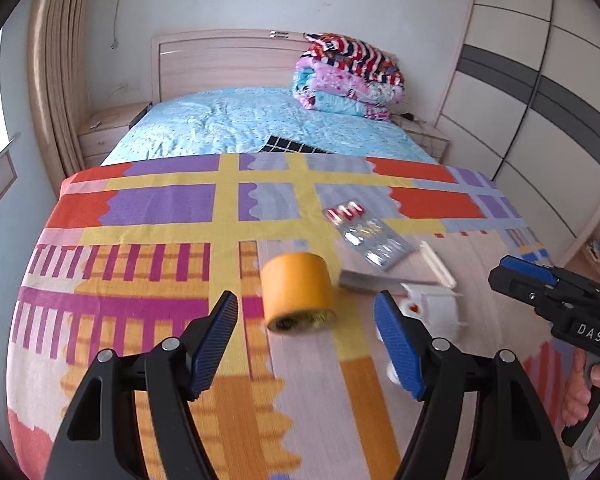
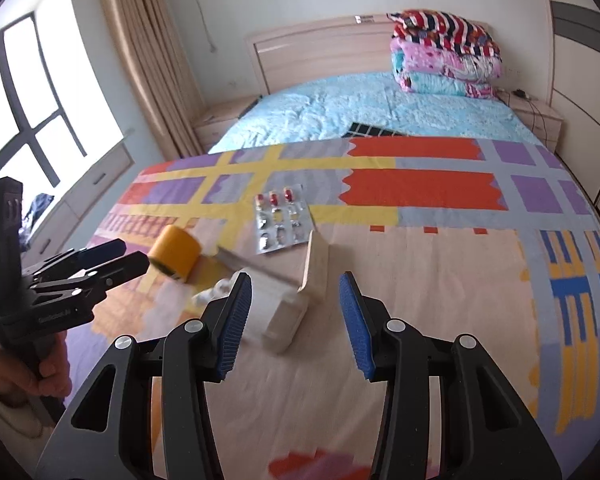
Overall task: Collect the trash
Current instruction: 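Move both tools back over the bed toward the orange tape and card, then grasp the orange tape roll with the left tool while the right tool grasps the white card, then carry the tape roll and white card down over the trash bin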
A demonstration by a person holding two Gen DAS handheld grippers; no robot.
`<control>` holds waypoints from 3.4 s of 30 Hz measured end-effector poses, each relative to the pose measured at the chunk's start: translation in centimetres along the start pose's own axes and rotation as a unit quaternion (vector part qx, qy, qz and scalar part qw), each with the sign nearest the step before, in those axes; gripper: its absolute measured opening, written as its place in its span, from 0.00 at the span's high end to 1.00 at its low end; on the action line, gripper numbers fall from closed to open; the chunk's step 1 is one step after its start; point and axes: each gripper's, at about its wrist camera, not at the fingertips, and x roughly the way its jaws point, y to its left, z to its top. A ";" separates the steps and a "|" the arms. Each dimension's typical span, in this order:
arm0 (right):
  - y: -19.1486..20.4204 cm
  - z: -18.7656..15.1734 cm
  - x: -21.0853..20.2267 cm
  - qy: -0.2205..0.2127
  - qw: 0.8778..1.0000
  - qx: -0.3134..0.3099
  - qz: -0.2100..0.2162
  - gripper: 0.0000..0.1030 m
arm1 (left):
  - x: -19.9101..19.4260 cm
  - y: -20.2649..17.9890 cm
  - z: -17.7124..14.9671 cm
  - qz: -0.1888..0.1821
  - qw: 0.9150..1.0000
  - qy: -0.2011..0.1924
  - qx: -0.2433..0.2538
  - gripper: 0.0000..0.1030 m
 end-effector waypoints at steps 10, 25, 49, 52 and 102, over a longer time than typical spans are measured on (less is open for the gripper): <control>-1.5 0.5 4.6 0.042 0.999 0.018 -0.015 0.65 | 3.4 1.2 0.5 -0.012 0.999 0.023 -0.040 0.34; -2.0 0.0 3.6 0.036 0.999 0.021 -0.021 0.95 | 2.4 1.3 -0.1 -0.007 1.000 0.009 -0.029 0.55; 2.2 -5.3 -7.7 -0.012 1.000 -0.009 -0.008 0.95 | -10.5 -2.9 -6.3 -0.034 0.999 -0.034 0.015 0.55; 3.1 -6.3 -9.1 -0.018 1.000 -0.018 -0.003 0.95 | -11.8 -3.9 -7.7 -0.035 0.998 -0.035 0.033 0.55; 6.8 -30.6 -7.8 0.191 0.979 -0.037 0.064 0.95 | -8.5 -9.7 -31.8 -0.093 0.962 0.198 0.162 0.55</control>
